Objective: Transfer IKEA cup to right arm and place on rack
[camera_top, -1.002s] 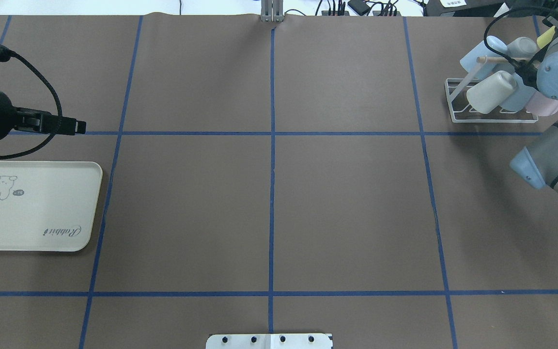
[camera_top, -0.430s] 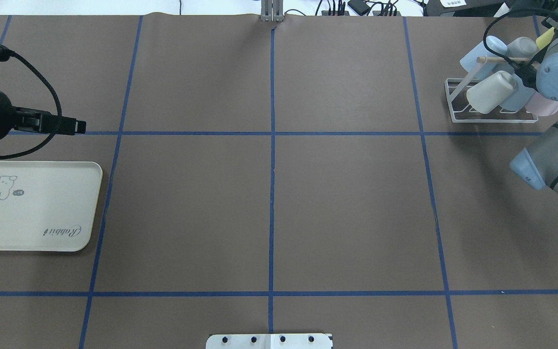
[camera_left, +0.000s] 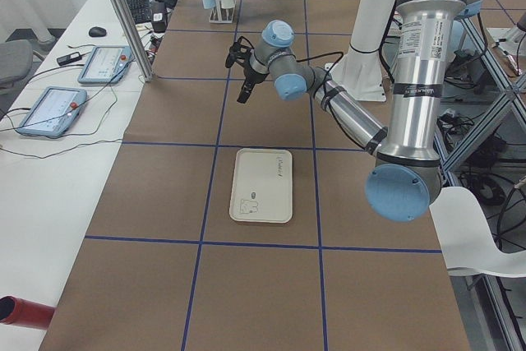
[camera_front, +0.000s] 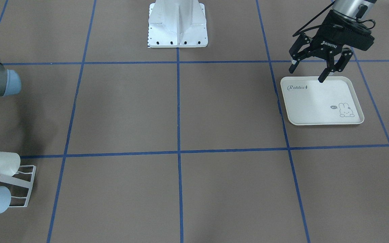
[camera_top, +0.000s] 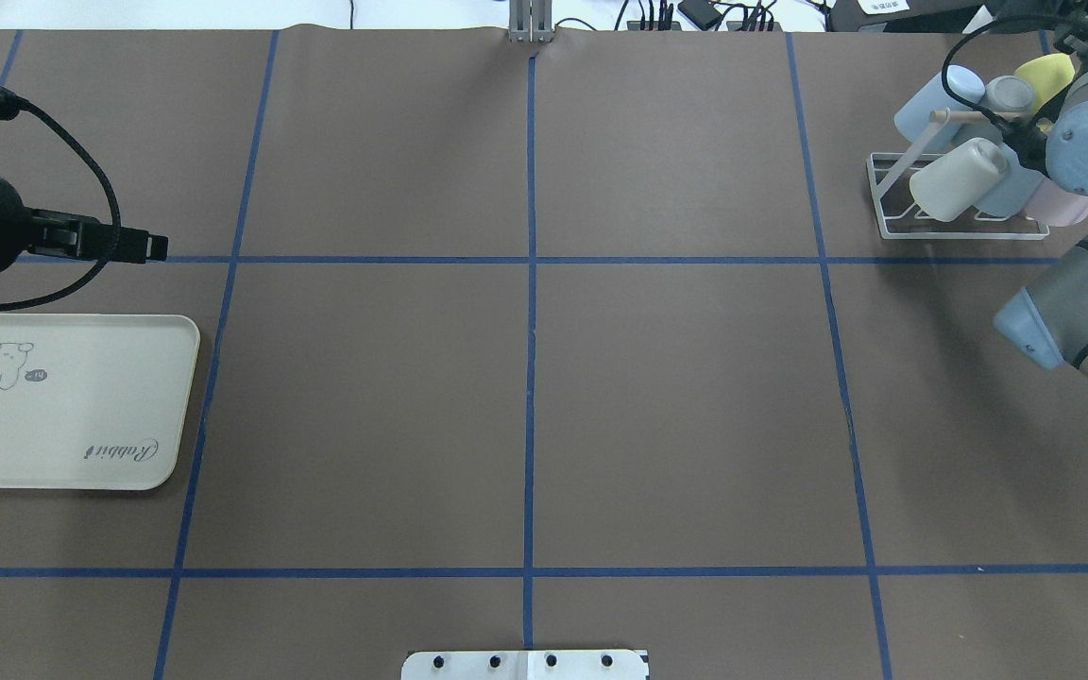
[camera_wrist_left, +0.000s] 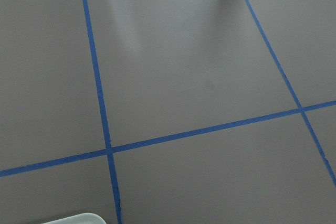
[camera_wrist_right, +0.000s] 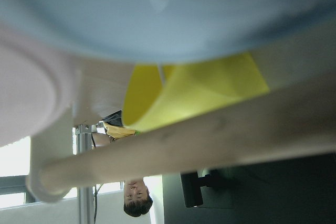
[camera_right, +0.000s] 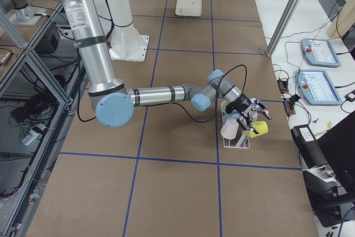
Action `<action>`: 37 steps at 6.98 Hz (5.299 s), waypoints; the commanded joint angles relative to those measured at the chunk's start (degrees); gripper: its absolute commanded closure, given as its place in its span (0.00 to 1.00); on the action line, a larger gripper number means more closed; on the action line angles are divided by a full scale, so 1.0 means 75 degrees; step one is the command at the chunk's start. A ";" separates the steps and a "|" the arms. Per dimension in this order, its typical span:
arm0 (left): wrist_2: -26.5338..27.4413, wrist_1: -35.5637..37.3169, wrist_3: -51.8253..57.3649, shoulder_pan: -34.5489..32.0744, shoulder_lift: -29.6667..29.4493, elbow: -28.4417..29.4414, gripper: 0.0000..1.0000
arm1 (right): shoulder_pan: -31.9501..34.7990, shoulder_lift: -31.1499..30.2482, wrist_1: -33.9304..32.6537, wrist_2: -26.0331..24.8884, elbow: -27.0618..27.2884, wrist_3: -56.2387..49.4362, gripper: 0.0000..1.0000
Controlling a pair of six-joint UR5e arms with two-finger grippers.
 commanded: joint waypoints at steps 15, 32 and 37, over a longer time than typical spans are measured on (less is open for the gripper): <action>0.0012 0.0000 0.0014 -0.0047 0.0012 -0.0070 0.00 | 0.2789 -0.1178 -0.0034 0.9771 0.2984 1.2940 0.01; -0.1802 0.1419 0.8580 -0.5869 0.2268 0.2602 0.00 | 0.3516 -0.2889 -0.5144 0.9879 0.2846 1.2014 0.00; -0.2532 0.1605 0.8487 -0.5848 0.2637 0.3035 0.00 | 0.3516 -0.2913 -0.5097 0.9867 0.2914 1.1956 0.00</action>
